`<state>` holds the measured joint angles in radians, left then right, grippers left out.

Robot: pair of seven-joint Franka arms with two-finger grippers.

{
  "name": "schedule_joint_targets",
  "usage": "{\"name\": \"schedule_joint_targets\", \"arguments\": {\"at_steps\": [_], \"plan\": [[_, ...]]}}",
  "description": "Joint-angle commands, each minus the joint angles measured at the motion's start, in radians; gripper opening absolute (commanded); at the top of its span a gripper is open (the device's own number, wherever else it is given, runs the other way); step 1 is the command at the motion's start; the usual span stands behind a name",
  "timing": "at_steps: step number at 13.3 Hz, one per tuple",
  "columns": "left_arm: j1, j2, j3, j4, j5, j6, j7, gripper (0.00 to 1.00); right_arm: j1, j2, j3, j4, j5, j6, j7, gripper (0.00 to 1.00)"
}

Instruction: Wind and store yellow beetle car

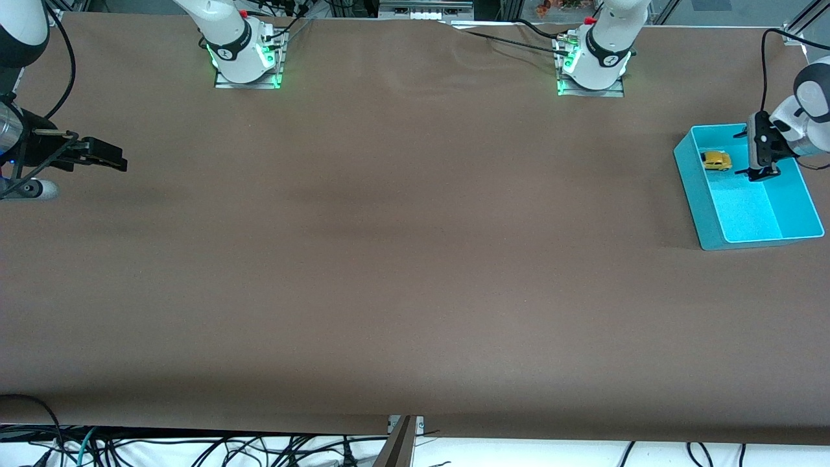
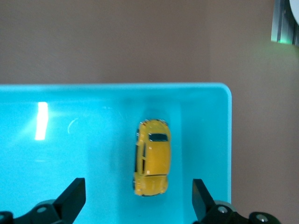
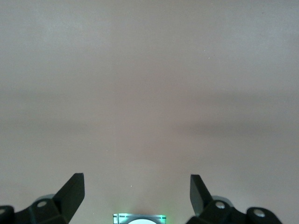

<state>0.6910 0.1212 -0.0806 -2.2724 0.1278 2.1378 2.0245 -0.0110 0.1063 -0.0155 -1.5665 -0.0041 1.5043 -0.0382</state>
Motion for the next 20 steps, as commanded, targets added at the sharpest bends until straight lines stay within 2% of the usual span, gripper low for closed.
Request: {"name": "schedule_joint_targets", "arguments": {"at_steps": [1,5,13,17,20], "plan": [[-0.077,-0.017,0.004,0.118,-0.097,-0.136,-0.061,1.00,0.003,0.009,-0.006,0.029,0.007,-0.003,0.006,1.00],[-0.191,-0.047,0.002,0.235,-0.145,-0.222,-0.373,1.00,0.000,0.009,-0.006,0.029,0.007,-0.003,0.008,1.00],[-0.456,-0.106,0.001,0.468,-0.135,-0.389,-1.097,1.00,0.000,0.009,-0.008,0.029,0.007,-0.003,0.008,1.00],[-0.554,-0.162,-0.011,0.475,-0.131,-0.398,-1.462,1.00,0.000,0.009,-0.008,0.029,0.007,-0.003,0.009,1.00],[-0.593,-0.172,-0.037,0.514,-0.126,-0.434,-1.666,1.00,0.000,0.009,-0.006,0.029,0.007,-0.003,0.008,1.00]]}}
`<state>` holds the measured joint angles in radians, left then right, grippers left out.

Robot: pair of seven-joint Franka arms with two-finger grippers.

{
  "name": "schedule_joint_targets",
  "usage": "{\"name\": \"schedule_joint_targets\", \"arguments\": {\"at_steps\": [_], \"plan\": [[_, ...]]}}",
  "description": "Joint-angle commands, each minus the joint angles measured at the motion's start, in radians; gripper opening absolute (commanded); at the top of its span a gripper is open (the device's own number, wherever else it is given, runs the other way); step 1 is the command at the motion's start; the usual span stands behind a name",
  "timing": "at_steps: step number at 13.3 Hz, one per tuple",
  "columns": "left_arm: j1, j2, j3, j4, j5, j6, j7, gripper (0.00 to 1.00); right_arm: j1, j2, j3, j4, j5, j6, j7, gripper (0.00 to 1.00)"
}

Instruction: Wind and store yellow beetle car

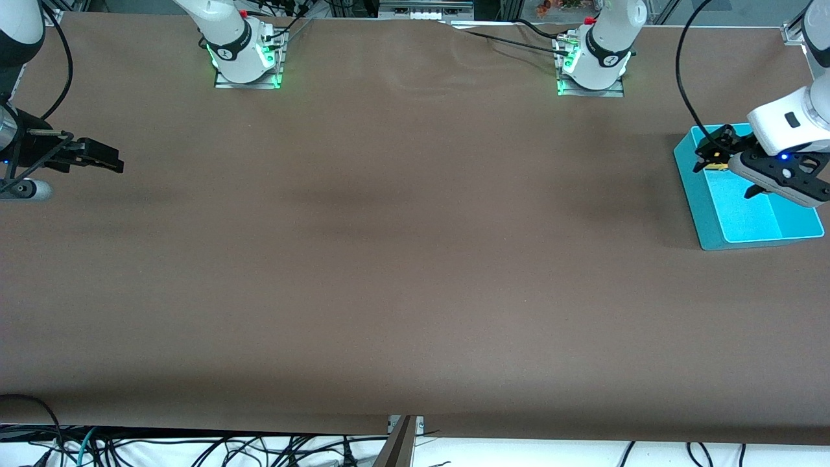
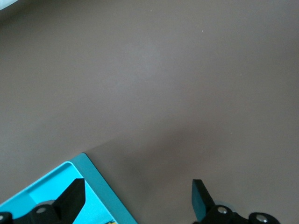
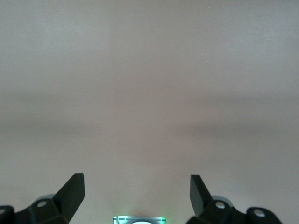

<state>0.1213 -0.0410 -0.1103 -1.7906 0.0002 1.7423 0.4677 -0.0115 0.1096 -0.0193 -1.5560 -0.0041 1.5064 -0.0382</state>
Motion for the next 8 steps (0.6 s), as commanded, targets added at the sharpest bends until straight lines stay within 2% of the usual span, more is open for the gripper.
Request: {"name": "schedule_joint_targets", "arguments": {"at_steps": [1,4,8], "plan": [[-0.026,-0.008,-0.029,0.045,0.013,-0.043,-0.182,1.00,0.001,0.005,-0.004,0.019,0.007,-0.005,0.008,1.00],[-0.031,-0.007,-0.063,0.059,0.043,-0.053,-0.374,1.00,0.002,0.007,-0.002,0.019,0.007,-0.005,0.009,1.00],[-0.029,0.000,-0.052,0.056,0.049,-0.041,-0.367,1.00,0.002,0.005,-0.002,0.019,0.006,-0.005,0.008,1.00]]}}
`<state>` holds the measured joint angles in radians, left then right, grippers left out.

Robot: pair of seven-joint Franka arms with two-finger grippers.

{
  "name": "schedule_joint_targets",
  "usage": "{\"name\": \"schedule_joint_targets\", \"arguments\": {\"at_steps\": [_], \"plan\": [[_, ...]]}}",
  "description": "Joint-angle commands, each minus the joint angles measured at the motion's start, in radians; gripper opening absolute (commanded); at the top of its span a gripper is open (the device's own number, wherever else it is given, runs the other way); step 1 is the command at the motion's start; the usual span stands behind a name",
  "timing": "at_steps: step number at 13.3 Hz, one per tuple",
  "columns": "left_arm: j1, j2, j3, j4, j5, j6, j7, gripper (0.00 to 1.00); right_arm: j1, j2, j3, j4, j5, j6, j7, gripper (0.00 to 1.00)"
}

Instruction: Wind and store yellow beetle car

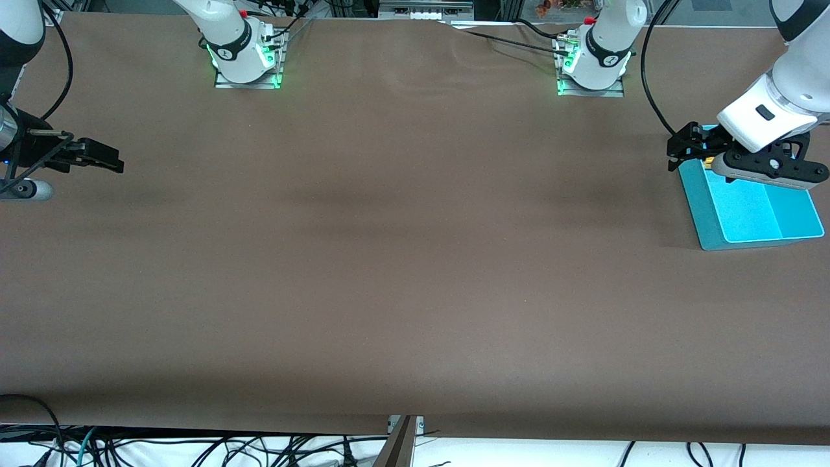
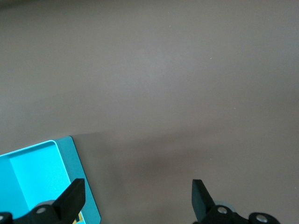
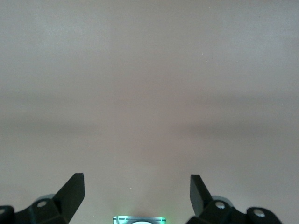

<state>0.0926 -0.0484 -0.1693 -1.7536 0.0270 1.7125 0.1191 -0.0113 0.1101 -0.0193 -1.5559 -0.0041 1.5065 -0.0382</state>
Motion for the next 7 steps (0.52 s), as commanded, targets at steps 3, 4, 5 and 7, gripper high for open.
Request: {"name": "schedule_joint_targets", "arguments": {"at_steps": [3,4,5,7], "plan": [[0.001,0.018,0.045,0.006,0.013,-0.017,-0.021,1.00,0.002,0.005,-0.004,0.019,0.007,-0.005,0.009,1.00],[0.001,0.019,0.047,0.003,0.013,-0.019,-0.032,1.00,0.001,0.006,-0.002,0.019,0.007,-0.005,0.009,1.00],[0.001,0.019,0.047,0.005,0.013,-0.020,-0.036,1.00,0.001,0.006,-0.002,0.019,0.007,-0.005,0.009,1.00],[-0.001,0.018,0.045,0.014,0.010,-0.020,-0.068,1.00,0.002,0.005,-0.002,0.019,0.006,-0.005,0.009,1.00]]}}
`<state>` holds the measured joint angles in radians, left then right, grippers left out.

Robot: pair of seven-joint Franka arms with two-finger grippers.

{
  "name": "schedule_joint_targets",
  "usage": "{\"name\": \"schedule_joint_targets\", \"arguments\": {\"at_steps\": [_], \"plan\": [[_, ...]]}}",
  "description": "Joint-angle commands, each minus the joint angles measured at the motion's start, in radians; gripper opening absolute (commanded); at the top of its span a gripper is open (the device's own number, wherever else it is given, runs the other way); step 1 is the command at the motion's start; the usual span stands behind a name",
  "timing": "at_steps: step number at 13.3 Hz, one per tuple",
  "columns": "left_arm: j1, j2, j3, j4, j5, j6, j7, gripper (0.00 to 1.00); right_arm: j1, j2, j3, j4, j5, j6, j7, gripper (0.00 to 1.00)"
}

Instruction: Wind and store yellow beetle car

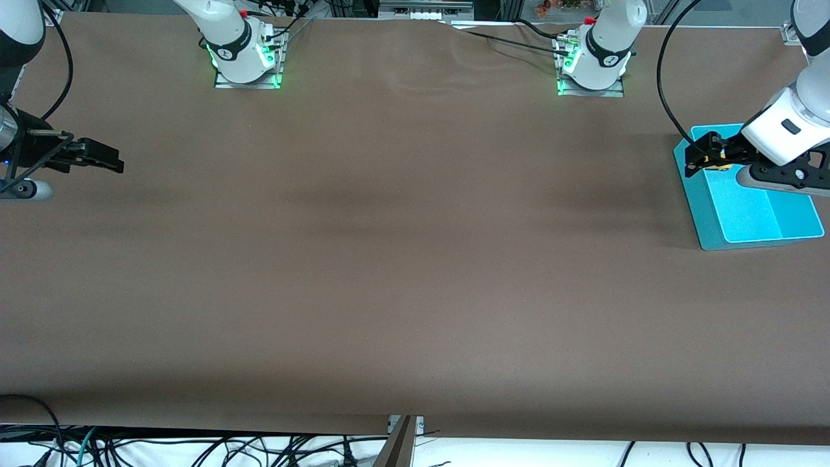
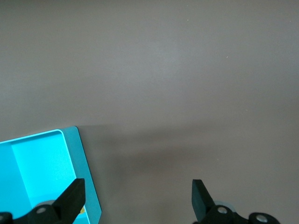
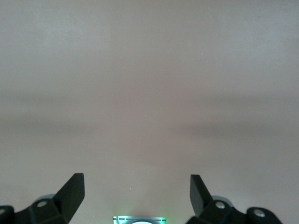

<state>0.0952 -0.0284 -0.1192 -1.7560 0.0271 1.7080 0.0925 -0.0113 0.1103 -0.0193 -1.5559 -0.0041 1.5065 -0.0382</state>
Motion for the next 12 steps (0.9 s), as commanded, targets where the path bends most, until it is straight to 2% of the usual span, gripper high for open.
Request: {"name": "schedule_joint_targets", "arguments": {"at_steps": [1,3,12], "plan": [[-0.003,-0.004,-0.007,0.021,0.005,-0.015,-0.084,1.00,0.002,0.005,-0.002,0.019,0.007,-0.005,0.009,1.00],[-0.008,-0.005,-0.013,0.039,0.002,-0.015,-0.155,1.00,0.001,0.005,-0.004,0.019,0.007,-0.008,0.009,1.00],[-0.011,0.001,-0.008,0.043,0.002,-0.008,-0.142,1.00,0.002,0.005,-0.002,0.019,0.007,-0.009,0.011,1.00]]}}
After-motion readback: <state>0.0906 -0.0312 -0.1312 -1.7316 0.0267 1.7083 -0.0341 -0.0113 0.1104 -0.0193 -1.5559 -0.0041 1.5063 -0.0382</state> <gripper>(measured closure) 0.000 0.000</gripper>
